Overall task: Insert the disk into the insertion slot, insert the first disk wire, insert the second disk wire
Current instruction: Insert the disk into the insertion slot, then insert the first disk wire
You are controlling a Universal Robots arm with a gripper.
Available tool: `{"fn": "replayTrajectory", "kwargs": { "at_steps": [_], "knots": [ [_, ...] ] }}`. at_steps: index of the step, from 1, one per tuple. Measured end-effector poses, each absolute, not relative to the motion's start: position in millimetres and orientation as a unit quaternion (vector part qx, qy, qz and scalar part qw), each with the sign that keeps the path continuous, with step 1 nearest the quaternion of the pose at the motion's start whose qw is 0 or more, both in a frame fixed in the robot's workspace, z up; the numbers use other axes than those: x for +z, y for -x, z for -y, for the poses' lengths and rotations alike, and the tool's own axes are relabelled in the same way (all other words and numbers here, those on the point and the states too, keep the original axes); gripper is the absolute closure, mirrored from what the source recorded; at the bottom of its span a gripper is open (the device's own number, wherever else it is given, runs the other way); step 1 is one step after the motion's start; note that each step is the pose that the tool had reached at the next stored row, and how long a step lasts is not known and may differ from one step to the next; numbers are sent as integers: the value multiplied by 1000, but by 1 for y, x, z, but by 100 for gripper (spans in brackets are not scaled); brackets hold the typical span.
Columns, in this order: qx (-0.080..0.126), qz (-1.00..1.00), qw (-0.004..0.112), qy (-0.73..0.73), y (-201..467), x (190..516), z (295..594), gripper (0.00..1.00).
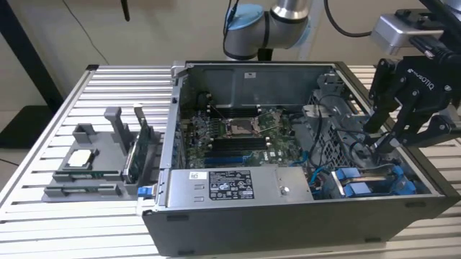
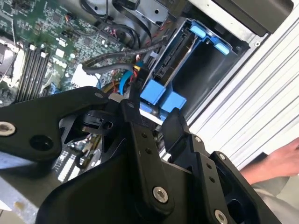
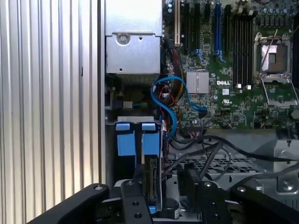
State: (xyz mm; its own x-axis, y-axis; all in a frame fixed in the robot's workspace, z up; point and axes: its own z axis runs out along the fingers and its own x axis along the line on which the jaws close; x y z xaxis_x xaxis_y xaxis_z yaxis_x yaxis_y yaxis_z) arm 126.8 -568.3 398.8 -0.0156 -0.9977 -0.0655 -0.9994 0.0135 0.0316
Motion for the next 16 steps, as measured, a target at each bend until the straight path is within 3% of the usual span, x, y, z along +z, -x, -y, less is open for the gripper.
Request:
{"fn": "replayTrajectory", "kwargs": {
  "at_steps": [7,16],
  "knots": [
    [39,-706,38,706,-125,396,568,53],
    [26,-694,55,718,-124,391,568,53]
  ]
}}
